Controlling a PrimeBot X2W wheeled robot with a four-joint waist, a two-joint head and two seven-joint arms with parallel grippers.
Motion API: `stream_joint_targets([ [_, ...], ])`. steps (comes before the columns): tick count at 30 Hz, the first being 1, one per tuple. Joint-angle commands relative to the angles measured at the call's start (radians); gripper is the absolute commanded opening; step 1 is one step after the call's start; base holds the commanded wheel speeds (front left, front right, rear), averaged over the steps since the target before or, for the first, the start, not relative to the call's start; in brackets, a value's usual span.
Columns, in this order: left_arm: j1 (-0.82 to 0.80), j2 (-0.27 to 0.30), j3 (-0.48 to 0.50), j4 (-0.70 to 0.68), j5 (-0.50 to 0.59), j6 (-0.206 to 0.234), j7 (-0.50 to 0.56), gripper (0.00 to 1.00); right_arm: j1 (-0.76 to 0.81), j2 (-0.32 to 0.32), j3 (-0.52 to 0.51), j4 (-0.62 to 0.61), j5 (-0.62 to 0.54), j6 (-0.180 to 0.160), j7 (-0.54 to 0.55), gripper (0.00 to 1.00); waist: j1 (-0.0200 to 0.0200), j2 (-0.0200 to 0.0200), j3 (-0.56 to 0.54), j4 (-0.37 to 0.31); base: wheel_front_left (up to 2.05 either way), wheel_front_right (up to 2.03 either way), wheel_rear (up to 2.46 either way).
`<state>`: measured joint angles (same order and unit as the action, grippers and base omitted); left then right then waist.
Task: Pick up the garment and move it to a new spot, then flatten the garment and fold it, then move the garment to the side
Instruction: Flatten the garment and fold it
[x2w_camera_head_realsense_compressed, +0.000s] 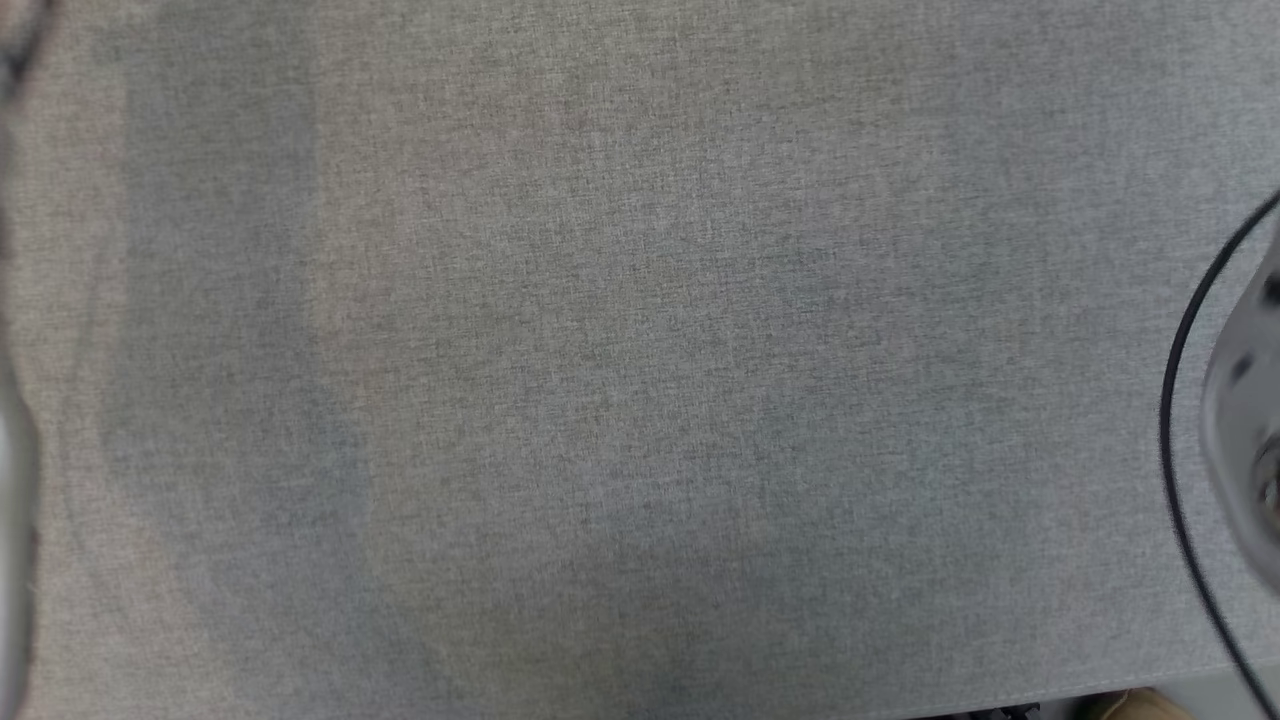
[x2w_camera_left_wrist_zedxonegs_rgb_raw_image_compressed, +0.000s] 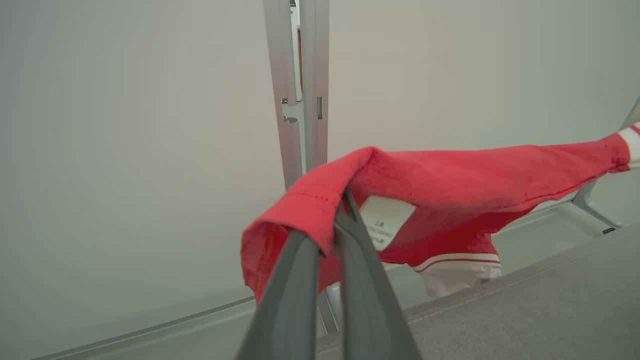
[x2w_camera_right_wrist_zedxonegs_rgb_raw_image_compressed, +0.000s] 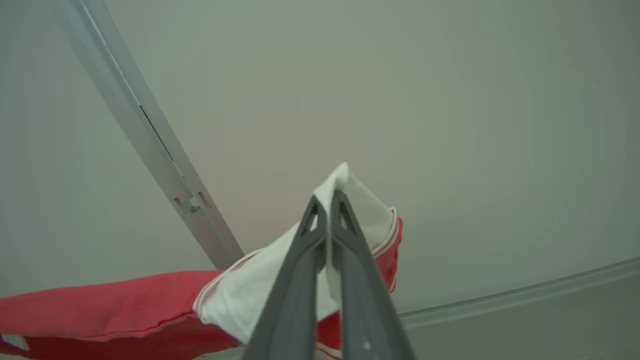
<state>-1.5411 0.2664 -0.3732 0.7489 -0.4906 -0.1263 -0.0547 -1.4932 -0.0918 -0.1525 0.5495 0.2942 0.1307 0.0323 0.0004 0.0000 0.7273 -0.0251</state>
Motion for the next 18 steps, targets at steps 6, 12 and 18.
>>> stream_joint_targets([
  [6,0.353,0.068,-0.163,-0.079,-0.166,-0.003,-0.060,0.00,0.426,-0.057,0.099,-0.129,0.202,0.000,-0.046,0.00,-0.0004,0.0000,-0.173,-0.002,0.00,0.00,0.00],
  [12,0.702,0.172,-0.243,-0.249,-0.270,-0.004,-0.092,0.00,0.885,-0.116,0.097,-0.350,0.321,0.000,-0.072,0.00,-0.0004,0.0000,-0.333,0.003,0.00,0.00,0.00],
  [18,1.068,0.239,-0.294,-0.416,-0.299,0.087,-0.087,0.00,1.281,-0.114,0.073,-0.477,0.321,-0.001,-0.044,0.00,-0.0004,0.0000,-0.488,-0.010,0.00,0.00,0.00],
])
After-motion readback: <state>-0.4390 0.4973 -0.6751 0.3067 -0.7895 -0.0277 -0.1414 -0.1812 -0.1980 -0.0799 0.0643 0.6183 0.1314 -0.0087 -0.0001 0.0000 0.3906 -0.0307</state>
